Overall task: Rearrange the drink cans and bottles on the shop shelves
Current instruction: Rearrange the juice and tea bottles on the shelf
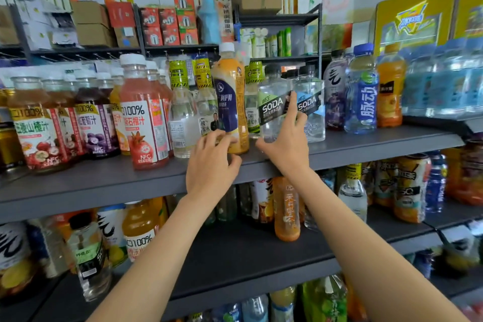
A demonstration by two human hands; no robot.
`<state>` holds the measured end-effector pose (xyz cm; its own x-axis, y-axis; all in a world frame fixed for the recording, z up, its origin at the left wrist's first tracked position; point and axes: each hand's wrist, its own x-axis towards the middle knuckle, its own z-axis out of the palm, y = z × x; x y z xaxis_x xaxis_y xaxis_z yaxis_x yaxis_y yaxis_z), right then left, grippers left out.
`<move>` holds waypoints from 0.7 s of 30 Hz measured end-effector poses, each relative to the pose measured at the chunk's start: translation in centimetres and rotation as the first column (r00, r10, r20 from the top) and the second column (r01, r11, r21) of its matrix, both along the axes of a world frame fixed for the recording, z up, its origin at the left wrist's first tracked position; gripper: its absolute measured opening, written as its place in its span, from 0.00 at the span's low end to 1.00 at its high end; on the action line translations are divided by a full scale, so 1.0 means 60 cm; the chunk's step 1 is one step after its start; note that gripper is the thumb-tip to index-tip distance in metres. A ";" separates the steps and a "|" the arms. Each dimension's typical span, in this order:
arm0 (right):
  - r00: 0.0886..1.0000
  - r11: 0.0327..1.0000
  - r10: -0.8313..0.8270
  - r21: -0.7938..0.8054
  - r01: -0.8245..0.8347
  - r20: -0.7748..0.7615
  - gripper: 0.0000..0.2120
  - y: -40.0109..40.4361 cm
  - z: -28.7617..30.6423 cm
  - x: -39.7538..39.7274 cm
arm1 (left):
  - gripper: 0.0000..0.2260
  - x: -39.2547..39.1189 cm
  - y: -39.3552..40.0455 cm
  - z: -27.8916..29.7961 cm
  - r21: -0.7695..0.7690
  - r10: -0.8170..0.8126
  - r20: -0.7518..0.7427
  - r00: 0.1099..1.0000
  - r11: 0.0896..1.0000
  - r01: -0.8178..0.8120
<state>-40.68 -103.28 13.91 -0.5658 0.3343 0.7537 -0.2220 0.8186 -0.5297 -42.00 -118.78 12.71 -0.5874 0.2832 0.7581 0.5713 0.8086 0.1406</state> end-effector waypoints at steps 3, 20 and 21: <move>0.999 0.999 0.010 0.033 -0.008 -0.046 0.53 0.034 -0.011 0.025 | 0.14 0.004 0.002 -0.003 0.126 -0.039 -0.025 0.999 0.991 0.041; 0.974 0.987 -0.129 0.119 0.108 0.187 0.42 0.290 0.003 0.036 | 0.34 -0.003 0.283 0.039 0.174 -0.188 0.185 0.965 0.972 0.156; 0.976 0.987 -0.125 0.123 0.104 0.177 0.40 0.293 0.005 0.032 | 0.38 -0.008 0.301 0.046 0.221 -0.190 0.226 0.955 0.965 0.140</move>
